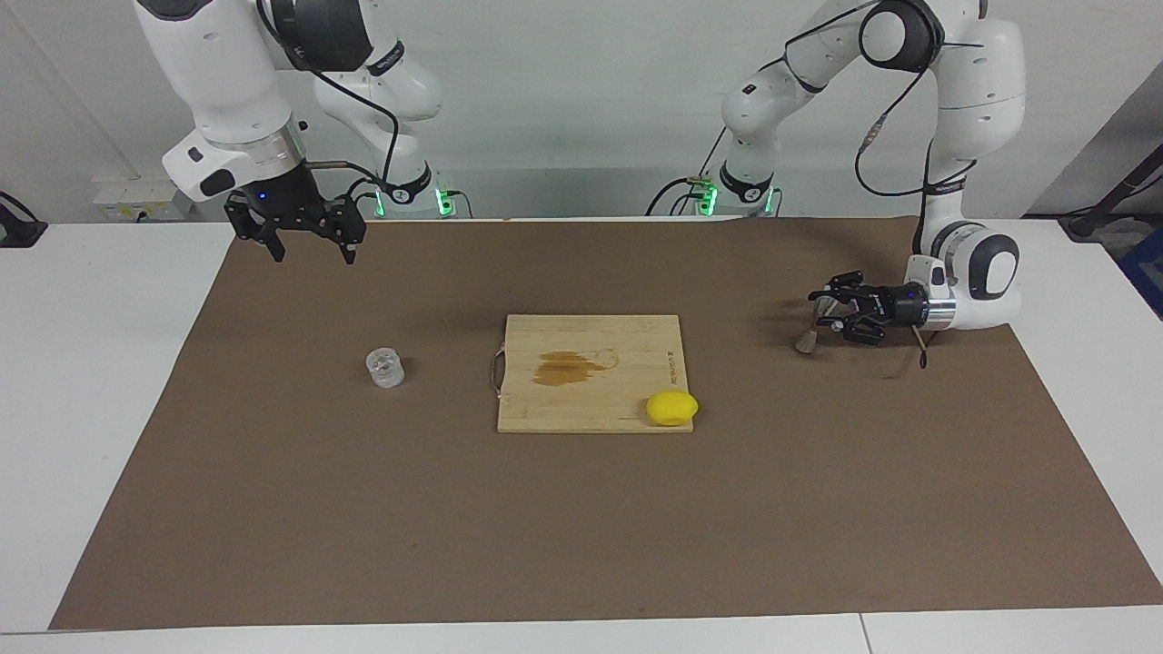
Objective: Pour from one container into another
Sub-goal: 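Carry the metal cup with the left gripper onto the cutting board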
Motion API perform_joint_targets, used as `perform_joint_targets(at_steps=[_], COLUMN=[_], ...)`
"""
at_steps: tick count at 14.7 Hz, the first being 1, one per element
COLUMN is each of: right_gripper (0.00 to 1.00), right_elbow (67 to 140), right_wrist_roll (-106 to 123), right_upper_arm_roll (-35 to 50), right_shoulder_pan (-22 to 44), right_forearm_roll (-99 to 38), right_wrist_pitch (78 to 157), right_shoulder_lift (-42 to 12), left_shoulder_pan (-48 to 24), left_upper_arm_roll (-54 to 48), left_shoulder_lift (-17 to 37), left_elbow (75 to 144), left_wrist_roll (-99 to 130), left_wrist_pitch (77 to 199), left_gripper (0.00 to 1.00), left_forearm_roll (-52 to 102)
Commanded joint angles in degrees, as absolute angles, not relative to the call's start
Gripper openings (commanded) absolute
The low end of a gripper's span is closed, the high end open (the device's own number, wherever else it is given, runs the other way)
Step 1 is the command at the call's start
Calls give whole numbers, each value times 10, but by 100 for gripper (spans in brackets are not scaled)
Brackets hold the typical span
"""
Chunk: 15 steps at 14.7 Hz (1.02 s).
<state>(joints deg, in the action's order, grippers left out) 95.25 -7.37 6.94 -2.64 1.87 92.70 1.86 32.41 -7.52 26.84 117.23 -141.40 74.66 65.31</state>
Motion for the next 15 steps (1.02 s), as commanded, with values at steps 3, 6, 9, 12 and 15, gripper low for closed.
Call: perform_joint_targets(at_steps=[3, 6, 9, 12, 15], right_gripper=[100, 100, 100, 100, 100], right_elbow=[957, 957, 958, 957, 957], right_wrist_roll=[-66, -66, -66, -66, -66], right_upper_arm_roll=[73, 73, 73, 73, 73], right_shoulder_pan=[-33, -33, -33, -33, -33], right_forearm_roll=[17, 18, 18, 17, 18], right_wrist_pitch=[930, 930, 930, 930, 930], right_shoulder_lift=[25, 25, 25, 25, 26], left_shoulder_pan=[245, 196, 150, 99, 49], left_upper_arm_roll=[-69, -69, -69, -69, -69], left_shoulder_lift=[221, 200, 162, 116, 112], left_elbow=[1192, 1216, 1260, 1309, 1312], left_wrist_roll=[-1376, -1375, -1367, -1360, -1348], left_wrist_pitch=[761, 797, 826, 873, 895], left_gripper=[36, 35, 34, 34, 34], left_forearm_roll=[726, 772, 817, 875, 910])
